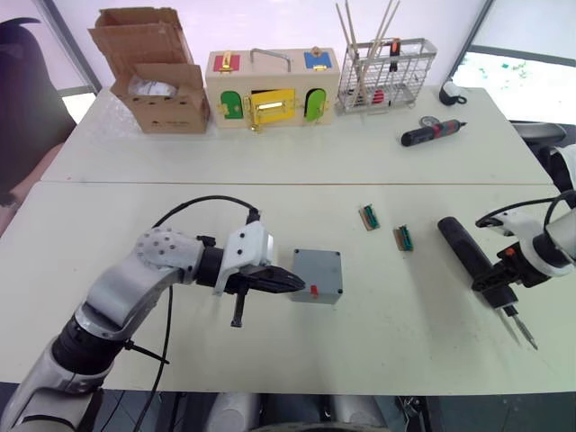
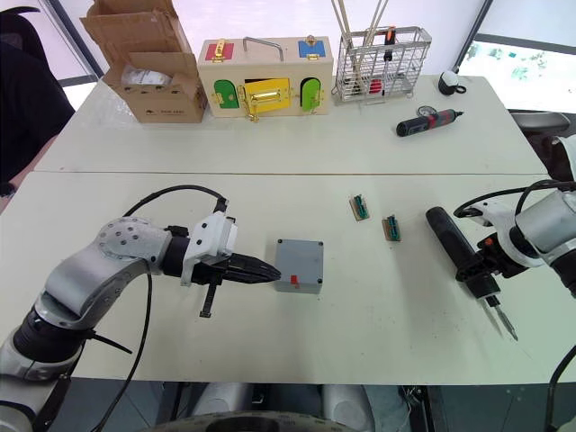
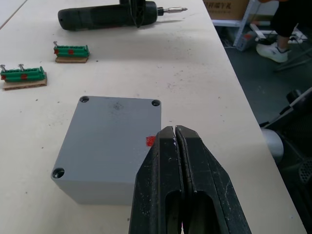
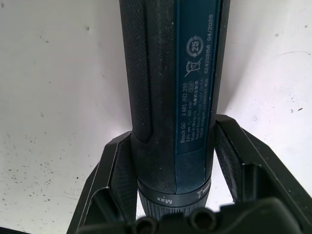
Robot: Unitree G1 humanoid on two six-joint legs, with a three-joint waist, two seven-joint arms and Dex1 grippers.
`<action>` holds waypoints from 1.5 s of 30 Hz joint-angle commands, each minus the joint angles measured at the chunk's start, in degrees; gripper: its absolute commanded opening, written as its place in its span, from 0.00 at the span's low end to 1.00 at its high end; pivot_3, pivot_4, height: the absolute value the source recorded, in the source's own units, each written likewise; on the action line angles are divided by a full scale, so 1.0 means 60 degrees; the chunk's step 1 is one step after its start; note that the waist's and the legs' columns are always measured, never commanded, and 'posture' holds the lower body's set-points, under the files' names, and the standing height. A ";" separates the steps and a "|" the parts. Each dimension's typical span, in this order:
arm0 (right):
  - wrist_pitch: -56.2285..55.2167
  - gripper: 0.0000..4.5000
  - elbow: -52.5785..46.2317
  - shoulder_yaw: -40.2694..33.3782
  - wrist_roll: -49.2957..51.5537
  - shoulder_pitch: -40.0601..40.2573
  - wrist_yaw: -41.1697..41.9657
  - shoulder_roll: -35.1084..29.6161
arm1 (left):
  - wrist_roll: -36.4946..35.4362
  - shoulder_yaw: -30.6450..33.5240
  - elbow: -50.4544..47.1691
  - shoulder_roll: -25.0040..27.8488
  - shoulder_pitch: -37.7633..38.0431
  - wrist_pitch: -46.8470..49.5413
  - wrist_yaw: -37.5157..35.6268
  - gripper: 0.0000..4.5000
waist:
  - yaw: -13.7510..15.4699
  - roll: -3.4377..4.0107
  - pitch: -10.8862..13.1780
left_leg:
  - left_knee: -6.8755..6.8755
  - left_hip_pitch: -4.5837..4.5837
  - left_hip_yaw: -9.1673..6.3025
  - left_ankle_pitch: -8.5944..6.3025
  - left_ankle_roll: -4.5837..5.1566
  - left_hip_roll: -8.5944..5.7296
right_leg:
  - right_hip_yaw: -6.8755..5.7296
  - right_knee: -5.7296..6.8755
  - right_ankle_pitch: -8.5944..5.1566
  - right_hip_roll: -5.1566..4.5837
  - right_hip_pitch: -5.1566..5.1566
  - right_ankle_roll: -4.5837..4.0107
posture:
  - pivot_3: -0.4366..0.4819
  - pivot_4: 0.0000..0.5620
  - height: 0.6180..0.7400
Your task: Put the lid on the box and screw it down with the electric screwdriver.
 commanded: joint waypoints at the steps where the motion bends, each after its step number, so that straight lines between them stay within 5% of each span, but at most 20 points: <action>1: 0.0272 0.43 -0.0009 0.0042 0.0045 0.0503 -0.0101 0.0325 | -0.0079 0.0085 -0.0162 0.0038 -0.0055 -0.0078 -0.0042 0.00 | 0.0004 -0.0010 -0.0006 | 0.0000 0.0000 -0.0002 0.0000 0.0000 0.0000 | -0.0002 -0.0002 0.0000 0.0000 0.0003 0.0000 | 0.48 0.27 1.00; 6: 0.0974 0.43 0.0345 -0.1297 0.0411 0.0524 -0.0535 0.0601 | -0.0089 0.0167 0.0222 0.0009 -0.0272 -0.0133 -0.0175 0.00 | -0.0006 -0.0060 -0.0036 | -0.0001 0.0006 -0.0013 0.0001 -0.0004 0.0000 | -0.0010 -0.0003 0.0001 0.0000 0.0012 -0.0001 | 0.48 0.27 1.00; 16: 0.3587 0.43 0.1831 -0.9403 0.2603 -0.2559 -0.3640 0.1707 | -0.0617 0.0605 0.1774 -0.0318 -0.1065 -0.0162 -0.0855 0.00 | -0.0021 0.0150 0.0043 | -0.0032 -0.0079 0.0038 0.0042 -0.0071 -0.0002 | 0.0026 0.0057 0.0005 0.0007 -0.0142 -0.0005 | 0.48 0.27 1.00; 18: 0.3587 0.43 0.0547 -1.1526 0.3614 -0.2586 -0.4759 0.2730 | -0.0666 0.0620 0.2305 -0.0459 -0.1314 -0.0175 -0.1038 0.00 | -0.0008 0.0132 0.0052 | -0.0049 -0.0078 0.0030 0.0043 -0.0072 0.0004 | 0.0014 0.0056 0.0005 0.0012 -0.0146 -0.0005 | 0.48 0.27 1.00; 22: 0.3587 0.43 -0.5646 -1.4085 0.4486 -0.2005 -0.6964 0.7064 | -0.0308 0.0348 0.3267 -0.0613 -0.1702 -0.0435 -0.1458 0.00 | -0.0126 0.0113 0.0046 | -0.0023 -0.0073 0.0033 0.0040 -0.0067 0.0018 | 0.0020 0.0082 0.0006 0.0035 -0.0133 -0.0004 | 0.48 0.27 1.00; 25: 0.2758 0.43 -0.8577 -1.3302 0.4167 -0.0935 -0.8361 0.9782 | -0.0229 0.0275 0.3619 -0.0847 -0.1990 -0.0371 -0.1496 0.00 | -0.0224 0.0116 0.0042 | -0.0007 -0.0073 0.0027 0.0045 -0.0076 0.0017 | 0.0028 0.0192 0.0005 0.0036 -0.0159 -0.0003 | 0.48 0.27 1.00; 29: 0.1236 0.43 -0.9932 -1.1887 0.4490 0.0395 -0.8533 1.1111 | -0.0010 0.0067 0.3664 -0.0864 -0.2111 -0.0345 -0.1605 0.00 | -0.0233 0.0117 0.0043 | -0.0002 -0.0087 0.0028 0.0061 -0.0102 -0.0019 | 0.0026 0.0204 0.0005 0.0004 -0.0183 -0.0003 | 0.48 0.27 1.00; 38: -0.2256 0.43 -1.0659 -0.8577 0.3937 0.3308 -0.7847 1.0034 | 0.0677 -0.0609 0.3104 -0.0990 -0.1564 -0.0499 -0.1287 0.00 | -0.0356 0.0115 0.0042 | -0.0002 -0.0072 0.0035 0.0063 -0.0102 -0.0029 | 0.0016 0.0191 0.0004 -0.0002 -0.0186 -0.0001 | 0.48 0.27 1.00; 45: -0.3773 0.43 -1.0829 -0.7107 0.3532 0.4556 -0.8074 0.9575 | 0.1523 -0.1167 0.3355 -0.1112 -0.1209 -0.1117 -0.1011 0.00 | -0.0313 0.0110 0.0040 | 0.0002 -0.0061 0.0032 0.0063 -0.0100 -0.0015 | 0.0022 0.0190 0.0004 0.0009 -0.0169 -0.0001 | 0.48 0.27 1.00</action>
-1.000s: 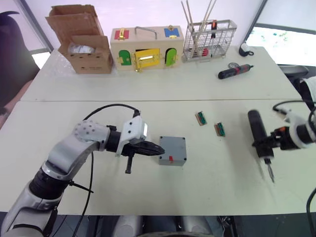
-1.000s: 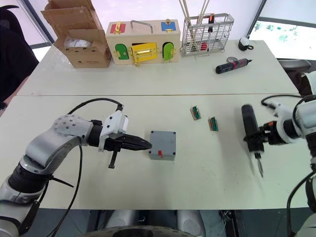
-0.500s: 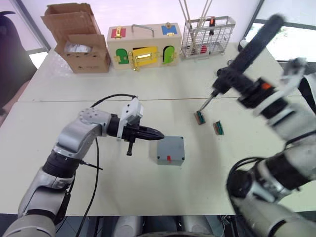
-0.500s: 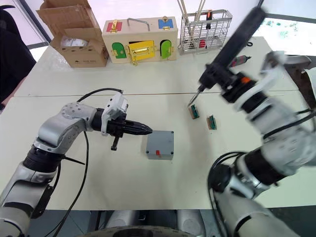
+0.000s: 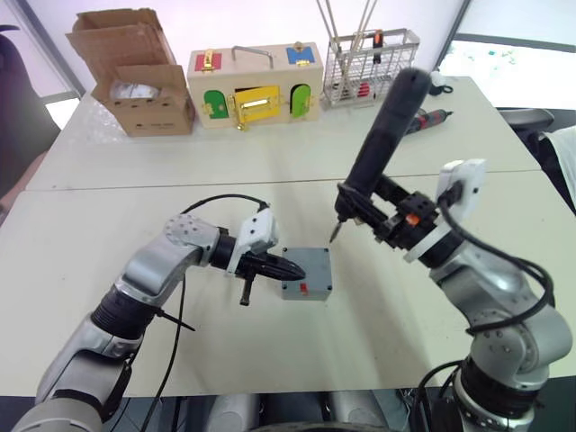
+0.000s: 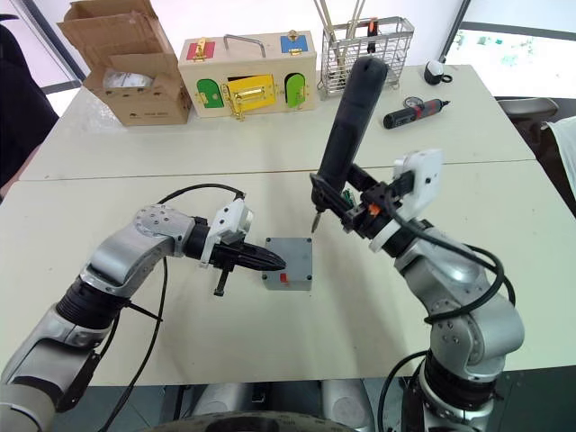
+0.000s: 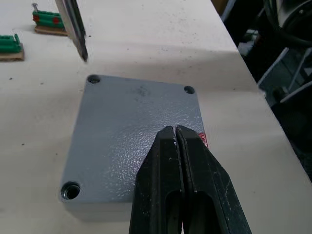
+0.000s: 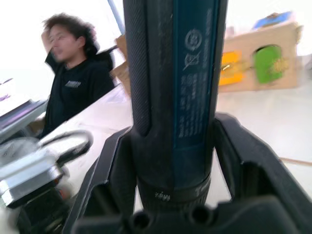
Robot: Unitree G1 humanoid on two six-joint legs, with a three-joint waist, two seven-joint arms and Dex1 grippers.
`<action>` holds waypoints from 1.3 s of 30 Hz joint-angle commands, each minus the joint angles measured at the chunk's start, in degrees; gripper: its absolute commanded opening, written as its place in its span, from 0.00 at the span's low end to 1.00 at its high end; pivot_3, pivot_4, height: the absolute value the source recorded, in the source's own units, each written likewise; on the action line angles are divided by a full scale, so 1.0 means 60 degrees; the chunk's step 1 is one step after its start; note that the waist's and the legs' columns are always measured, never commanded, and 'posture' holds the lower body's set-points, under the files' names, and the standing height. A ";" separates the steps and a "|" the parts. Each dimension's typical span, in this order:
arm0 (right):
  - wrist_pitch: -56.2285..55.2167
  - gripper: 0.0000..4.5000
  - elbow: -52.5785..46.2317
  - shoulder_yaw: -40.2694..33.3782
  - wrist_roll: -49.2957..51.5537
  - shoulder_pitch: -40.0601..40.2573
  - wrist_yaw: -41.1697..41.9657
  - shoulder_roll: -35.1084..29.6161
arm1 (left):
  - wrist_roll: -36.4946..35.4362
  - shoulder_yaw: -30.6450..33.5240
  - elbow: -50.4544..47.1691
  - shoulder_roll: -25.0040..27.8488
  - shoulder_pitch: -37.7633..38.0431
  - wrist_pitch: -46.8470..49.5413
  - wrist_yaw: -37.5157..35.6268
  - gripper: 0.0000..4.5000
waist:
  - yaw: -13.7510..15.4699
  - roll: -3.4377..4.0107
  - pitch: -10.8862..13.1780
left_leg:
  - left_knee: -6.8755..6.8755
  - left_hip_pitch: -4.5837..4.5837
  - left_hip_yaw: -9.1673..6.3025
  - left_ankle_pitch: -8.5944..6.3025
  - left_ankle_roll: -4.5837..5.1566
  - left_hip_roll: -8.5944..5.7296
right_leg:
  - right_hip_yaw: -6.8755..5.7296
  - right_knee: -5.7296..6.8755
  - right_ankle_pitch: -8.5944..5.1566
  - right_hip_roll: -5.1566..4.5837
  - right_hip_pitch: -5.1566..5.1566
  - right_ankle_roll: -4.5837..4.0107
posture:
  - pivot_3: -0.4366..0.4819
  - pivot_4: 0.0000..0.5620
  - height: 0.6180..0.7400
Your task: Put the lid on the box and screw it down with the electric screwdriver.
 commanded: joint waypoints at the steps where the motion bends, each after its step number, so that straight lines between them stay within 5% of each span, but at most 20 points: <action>1: -0.1051 0.43 -0.0617 0.0523 -0.0197 0.0242 -0.0081 -0.0168 | 0.0470 -0.0197 0.0162 -0.0126 0.0094 -0.0238 0.0259 0.00 | 0.0038 -0.0003 -0.0002 | 0.0001 0.0007 -0.0001 -0.0001 0.0001 0.0000 | -0.0001 -0.0003 0.0000 0.0000 0.0010 0.0000 | 0.48 0.27 1.00; 8: -0.1990 0.43 -0.0483 0.1252 -0.0548 0.0867 -0.0205 -0.0526 | 0.0783 -0.0391 0.0274 -0.0154 0.0128 -0.0532 0.0180 0.00 | 0.0063 -0.0012 -0.0007 | 0.0002 0.0033 -0.0010 -0.0005 0.0010 0.0000 | -0.0007 -0.0017 0.0000 0.0000 0.0049 0.0000 | 0.48 0.27 1.00; 39: -0.2434 0.43 0.0255 0.0870 -0.0066 0.0300 -0.0537 -0.1193 | 0.1254 -0.0466 0.1116 -0.0367 0.0042 -0.1361 0.0142 0.00 | 0.0078 -0.0017 -0.0010 | 0.0001 0.0100 -0.0013 -0.0025 0.0044 0.0000 | -0.0009 -0.0020 -0.0002 0.0001 0.0118 0.0001 | 0.48 0.27 1.00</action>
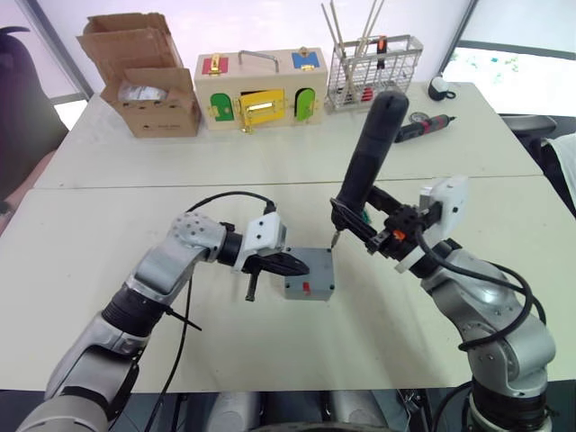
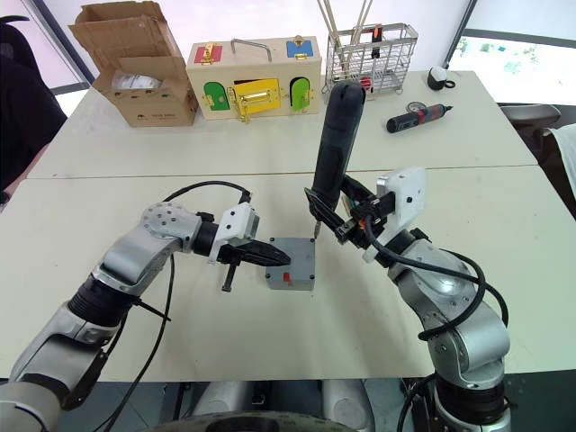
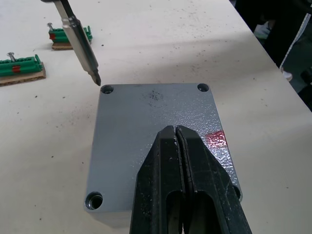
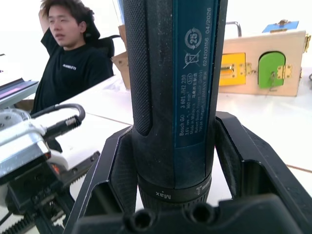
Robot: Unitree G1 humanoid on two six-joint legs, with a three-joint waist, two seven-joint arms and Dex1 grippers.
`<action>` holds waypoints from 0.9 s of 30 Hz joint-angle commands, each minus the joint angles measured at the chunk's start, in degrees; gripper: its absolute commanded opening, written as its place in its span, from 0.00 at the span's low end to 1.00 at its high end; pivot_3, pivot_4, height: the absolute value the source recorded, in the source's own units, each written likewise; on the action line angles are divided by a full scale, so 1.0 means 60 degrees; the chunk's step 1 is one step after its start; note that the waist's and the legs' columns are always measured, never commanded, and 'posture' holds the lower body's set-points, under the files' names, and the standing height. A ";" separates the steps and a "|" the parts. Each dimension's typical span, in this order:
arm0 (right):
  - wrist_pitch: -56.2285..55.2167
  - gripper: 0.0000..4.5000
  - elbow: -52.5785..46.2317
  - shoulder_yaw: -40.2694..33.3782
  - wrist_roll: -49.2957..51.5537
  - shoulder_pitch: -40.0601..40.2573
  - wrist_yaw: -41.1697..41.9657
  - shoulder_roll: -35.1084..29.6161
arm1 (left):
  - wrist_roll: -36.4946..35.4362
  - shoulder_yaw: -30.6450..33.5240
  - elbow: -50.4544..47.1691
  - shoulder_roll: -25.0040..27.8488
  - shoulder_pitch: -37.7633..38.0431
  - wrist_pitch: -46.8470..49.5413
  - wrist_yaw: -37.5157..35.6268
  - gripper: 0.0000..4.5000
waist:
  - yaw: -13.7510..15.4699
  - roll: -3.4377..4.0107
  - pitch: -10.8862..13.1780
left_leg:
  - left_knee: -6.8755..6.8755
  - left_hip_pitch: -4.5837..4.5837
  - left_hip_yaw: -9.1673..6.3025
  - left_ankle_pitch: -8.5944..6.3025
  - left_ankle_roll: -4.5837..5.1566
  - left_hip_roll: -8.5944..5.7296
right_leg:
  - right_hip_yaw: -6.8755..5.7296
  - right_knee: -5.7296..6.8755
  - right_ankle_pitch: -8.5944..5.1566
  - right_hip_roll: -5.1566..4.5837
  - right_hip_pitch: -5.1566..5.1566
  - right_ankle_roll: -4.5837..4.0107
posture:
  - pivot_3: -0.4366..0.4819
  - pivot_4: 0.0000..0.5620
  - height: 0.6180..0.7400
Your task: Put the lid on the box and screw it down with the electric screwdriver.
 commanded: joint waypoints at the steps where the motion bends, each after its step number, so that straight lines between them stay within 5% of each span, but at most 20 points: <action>1: -0.0280 0.43 -0.0370 -0.0220 0.0293 -0.0292 -0.0072 -0.0021 | 0.0491 -0.0291 0.0362 0.0005 0.0166 0.0066 0.0101 0.00 | 0.0005 0.0000 0.0000 | 0.0000 0.0004 -0.0001 0.0000 0.0000 0.0000 | 0.0000 0.0000 0.0000 0.0000 0.0005 0.0000 | 0.48 0.27 1.00; 27: -0.0333 0.43 -0.0374 0.0155 0.0341 0.0264 -0.0021 -0.0187 | 0.0617 -0.0244 0.0578 -0.0060 0.0105 -0.0064 0.0009 0.00 | 0.0001 -0.0002 -0.0001 | -0.0011 0.0055 -0.0005 -0.0005 0.0009 0.0000 | 0.0000 -0.0022 -0.0003 0.0000 0.0062 0.0002 | 0.48 0.27 1.00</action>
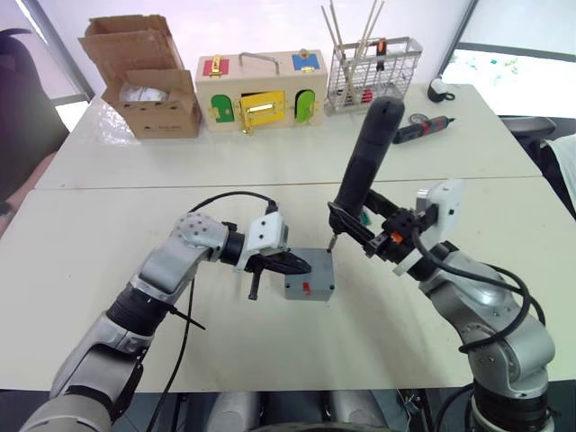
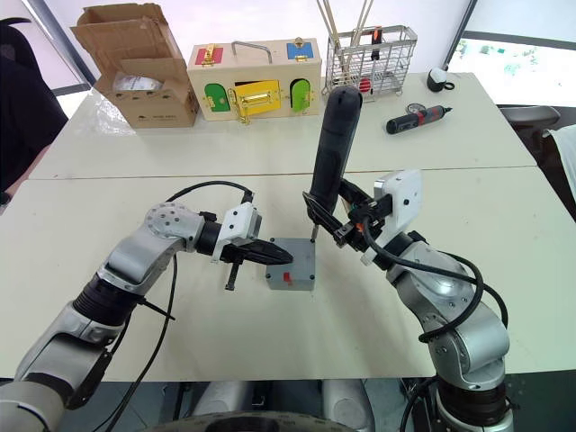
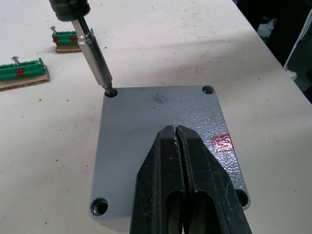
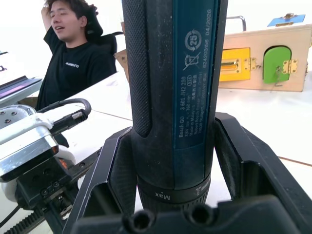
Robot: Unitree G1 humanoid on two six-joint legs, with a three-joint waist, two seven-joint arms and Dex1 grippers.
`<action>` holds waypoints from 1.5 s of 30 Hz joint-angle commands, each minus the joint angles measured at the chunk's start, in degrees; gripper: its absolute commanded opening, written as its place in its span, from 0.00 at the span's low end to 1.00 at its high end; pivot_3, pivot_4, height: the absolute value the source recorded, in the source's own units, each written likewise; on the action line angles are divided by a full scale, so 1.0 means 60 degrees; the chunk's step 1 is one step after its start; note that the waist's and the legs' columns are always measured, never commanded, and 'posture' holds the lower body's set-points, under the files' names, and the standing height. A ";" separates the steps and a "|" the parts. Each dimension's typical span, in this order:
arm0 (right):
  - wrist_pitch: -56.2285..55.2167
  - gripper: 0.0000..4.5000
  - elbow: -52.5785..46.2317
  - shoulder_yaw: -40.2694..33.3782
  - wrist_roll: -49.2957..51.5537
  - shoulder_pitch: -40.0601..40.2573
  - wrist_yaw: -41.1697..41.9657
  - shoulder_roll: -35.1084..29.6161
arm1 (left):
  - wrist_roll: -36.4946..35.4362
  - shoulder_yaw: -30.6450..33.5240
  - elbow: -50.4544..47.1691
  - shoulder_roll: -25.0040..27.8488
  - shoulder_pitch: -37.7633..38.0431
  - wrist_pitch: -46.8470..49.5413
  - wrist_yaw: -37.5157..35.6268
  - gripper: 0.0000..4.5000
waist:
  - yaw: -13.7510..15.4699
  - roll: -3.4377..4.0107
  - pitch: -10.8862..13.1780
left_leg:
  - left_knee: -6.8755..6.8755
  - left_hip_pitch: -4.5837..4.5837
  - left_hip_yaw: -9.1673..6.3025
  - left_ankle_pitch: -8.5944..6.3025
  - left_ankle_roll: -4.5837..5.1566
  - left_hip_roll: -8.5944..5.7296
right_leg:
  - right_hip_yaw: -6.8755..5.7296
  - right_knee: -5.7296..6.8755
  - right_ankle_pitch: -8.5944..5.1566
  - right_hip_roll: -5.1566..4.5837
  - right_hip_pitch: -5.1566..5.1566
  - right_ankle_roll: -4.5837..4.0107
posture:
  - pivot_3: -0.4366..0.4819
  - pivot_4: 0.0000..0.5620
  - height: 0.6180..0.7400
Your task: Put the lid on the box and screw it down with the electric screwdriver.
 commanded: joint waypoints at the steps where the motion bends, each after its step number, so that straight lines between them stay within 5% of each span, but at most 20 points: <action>1: -0.0330 0.43 -0.0373 -0.0025 0.0152 -0.0058 0.0057 -0.0052 | 0.0421 -0.0238 0.0332 0.0094 0.0151 0.0131 0.0026 0.00 | 0.0001 0.0000 0.0000 | 0.0000 0.0000 0.0000 0.0000 0.0000 0.0000 | 0.0000 -0.0001 0.0000 0.0000 0.0000 0.0000 | 0.48 0.27 1.00; 22: -0.0746 0.43 0.0578 0.1367 -0.1183 0.0617 0.0426 -0.0832 | 0.1306 -0.0826 0.0827 0.0139 0.0214 -0.0444 0.0173 0.00 | 0.0008 -0.0124 -0.0136 | -0.0024 0.0070 -0.0047 -0.0006 0.0009 0.0010 | -0.0040 -0.0094 -0.0001 0.0008 0.0120 0.0000 | 0.48 0.27 1.00; 27: -0.0793 0.43 0.0653 0.1418 -0.1239 0.0772 0.0476 -0.0811 | 0.1349 -0.0830 0.0845 0.0064 0.0268 -0.0451 0.0207 0.00 | 0.0010 -0.0160 -0.0176 | -0.0101 0.0219 -0.0054 -0.0016 0.0023 0.0010 | -0.0046 -0.0174 -0.0004 -0.0001 0.0273 -0.0004 | 0.48 0.27 1.00; 45: -0.1050 0.43 0.0944 0.1493 -0.1346 0.1248 0.0619 -0.0827 | 0.1695 -0.1082 0.0924 0.0036 0.0295 -0.0611 0.0245 0.00 | 0.0027 -0.0181 -0.0276 | -0.0164 0.0236 -0.0064 -0.0015 0.0023 0.0010 | -0.0053 -0.0233 -0.0004 -0.0009 0.0290 -0.0005 | 0.48 0.27 1.00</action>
